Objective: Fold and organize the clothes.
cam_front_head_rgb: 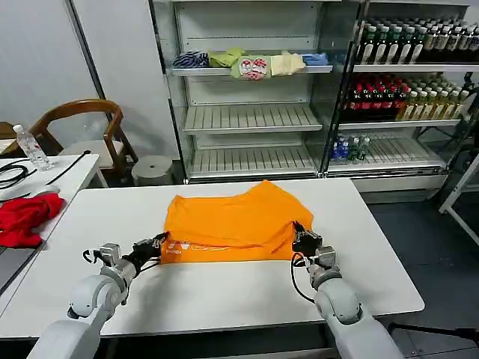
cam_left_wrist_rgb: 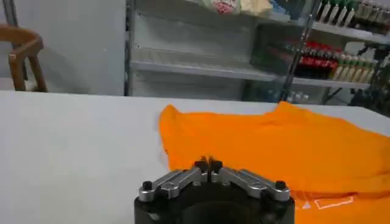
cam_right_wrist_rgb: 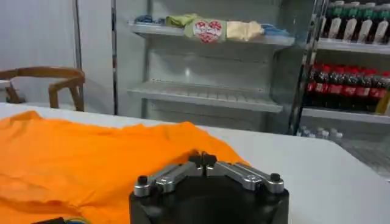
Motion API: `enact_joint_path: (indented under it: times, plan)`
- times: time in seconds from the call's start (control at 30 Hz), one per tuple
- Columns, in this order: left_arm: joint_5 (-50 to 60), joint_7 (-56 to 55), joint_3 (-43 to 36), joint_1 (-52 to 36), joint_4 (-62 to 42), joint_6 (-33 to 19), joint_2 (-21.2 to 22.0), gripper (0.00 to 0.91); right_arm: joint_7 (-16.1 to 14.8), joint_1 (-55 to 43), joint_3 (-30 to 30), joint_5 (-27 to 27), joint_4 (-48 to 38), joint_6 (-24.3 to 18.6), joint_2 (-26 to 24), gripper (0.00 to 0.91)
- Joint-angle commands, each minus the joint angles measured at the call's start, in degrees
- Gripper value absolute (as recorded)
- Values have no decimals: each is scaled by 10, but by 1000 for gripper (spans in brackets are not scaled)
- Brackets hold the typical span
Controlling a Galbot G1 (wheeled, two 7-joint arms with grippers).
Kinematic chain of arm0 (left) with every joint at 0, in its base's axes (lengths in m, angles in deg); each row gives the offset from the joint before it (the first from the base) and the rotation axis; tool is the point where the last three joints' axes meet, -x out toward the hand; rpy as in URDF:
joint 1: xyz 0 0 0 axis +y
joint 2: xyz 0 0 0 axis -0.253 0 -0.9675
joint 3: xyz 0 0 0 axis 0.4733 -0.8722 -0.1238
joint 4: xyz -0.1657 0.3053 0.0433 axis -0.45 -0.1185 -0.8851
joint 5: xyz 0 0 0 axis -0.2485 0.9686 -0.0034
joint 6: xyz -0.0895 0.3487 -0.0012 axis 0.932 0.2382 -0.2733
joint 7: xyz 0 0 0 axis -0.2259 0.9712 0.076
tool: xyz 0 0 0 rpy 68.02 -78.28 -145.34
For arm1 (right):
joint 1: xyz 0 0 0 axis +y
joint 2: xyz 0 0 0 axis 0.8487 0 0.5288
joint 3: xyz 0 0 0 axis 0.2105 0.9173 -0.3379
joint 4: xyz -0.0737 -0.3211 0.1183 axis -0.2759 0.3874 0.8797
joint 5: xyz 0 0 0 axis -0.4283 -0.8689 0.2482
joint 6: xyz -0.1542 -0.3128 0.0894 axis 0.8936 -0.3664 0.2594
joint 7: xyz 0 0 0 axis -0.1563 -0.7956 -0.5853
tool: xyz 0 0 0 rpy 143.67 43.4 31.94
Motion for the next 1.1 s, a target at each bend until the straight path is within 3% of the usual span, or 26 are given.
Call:
enact_joint_path:
  times: [0.03,0.3,0.47,0.57,0.83,0.87,0.93,0.97,1.0,1.03,1.07,1.1]
  plan:
    - [8,-6,2,-1,-9,-22,-1,907,7,-36,-2,-10,-63,-9,12,907]
    - [3,-9,27,65,57,-22,-22,907,17,17,-25,-11,6,3,-16,907]
    - [16,-48,18,118,125,27,-21,907,23,91,-50,5,65,29,-34,907]
    - [18,-74,7,119,123,30,-17,907,33,126,-52,0,84,53,-40,907]
    - [21,-125,-3,112,122,63,-13,907,26,157,-63,14,102,87,-39,907]
    - [20,-128,-2,110,120,64,-12,907,22,161,-66,14,104,87,-40,655]
    - [20,-137,-3,108,115,64,-12,907,16,164,-69,23,106,84,-41,0]
    - [19,-133,-1,107,112,64,-11,806,17,165,-70,29,107,84,-41,0]
    - [13,-132,-1,108,110,59,-10,252,16,165,-71,30,106,84,-41,0]
    - [13,-132,-1,109,111,58,-8,81,15,165,-71,30,105,84,-41,0]
    - [11,-132,-1,112,113,56,-7,10,13,165,-70,30,104,83,-40,0]
    - [11,-132,-1,113,114,56,-6,10,12,165,-69,30,104,83,-40,0]
